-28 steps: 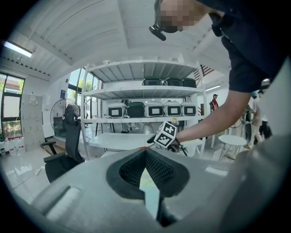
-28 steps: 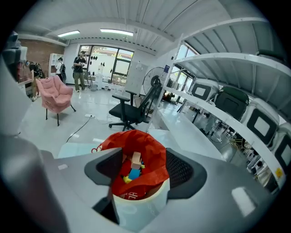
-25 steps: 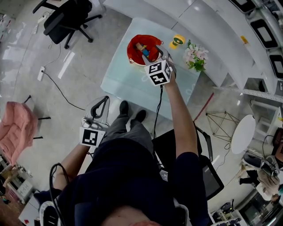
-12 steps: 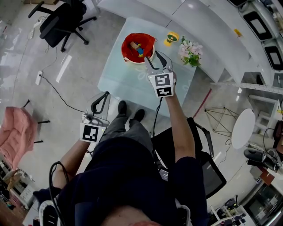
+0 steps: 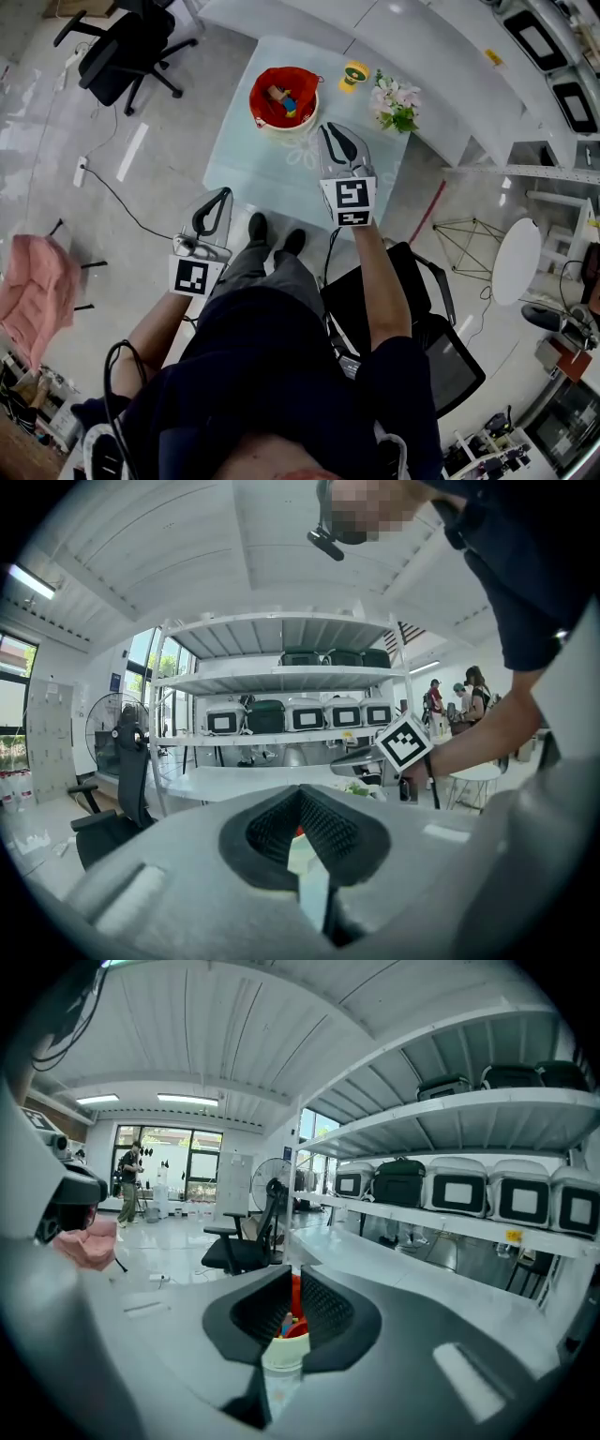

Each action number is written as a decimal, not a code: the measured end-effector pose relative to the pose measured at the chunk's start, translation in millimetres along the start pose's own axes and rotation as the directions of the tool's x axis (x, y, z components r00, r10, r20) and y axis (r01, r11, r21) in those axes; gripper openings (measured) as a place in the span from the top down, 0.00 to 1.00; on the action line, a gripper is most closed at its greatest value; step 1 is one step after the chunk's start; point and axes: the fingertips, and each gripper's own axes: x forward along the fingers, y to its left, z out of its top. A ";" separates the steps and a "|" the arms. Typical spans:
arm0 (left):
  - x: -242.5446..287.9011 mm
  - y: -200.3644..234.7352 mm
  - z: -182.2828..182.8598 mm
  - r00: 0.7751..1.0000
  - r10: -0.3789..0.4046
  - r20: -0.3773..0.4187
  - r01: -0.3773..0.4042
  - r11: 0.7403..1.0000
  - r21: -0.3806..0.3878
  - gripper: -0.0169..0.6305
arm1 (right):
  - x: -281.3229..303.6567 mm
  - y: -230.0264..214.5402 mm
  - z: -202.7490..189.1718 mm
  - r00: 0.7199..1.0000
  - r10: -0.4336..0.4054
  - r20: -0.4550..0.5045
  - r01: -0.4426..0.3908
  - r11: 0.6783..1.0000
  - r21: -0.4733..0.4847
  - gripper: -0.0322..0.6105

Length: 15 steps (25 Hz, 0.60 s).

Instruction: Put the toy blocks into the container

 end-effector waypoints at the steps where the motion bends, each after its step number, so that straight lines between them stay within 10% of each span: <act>1: 0.8 -0.6 1.1 1.000 0.001 0.006 -0.001 1.000 0.000 0.97 | -6.9 -1.1 1.1 1.000 -0.015 0.009 0.015 1.000 -0.001 0.94; 15: 15.6 -20.7 25.3 0.996 -0.031 0.079 0.031 1.000 0.007 0.97 | -112.2 -17.7 19.9 0.971 -0.206 0.121 0.202 0.978 0.045 0.95</act>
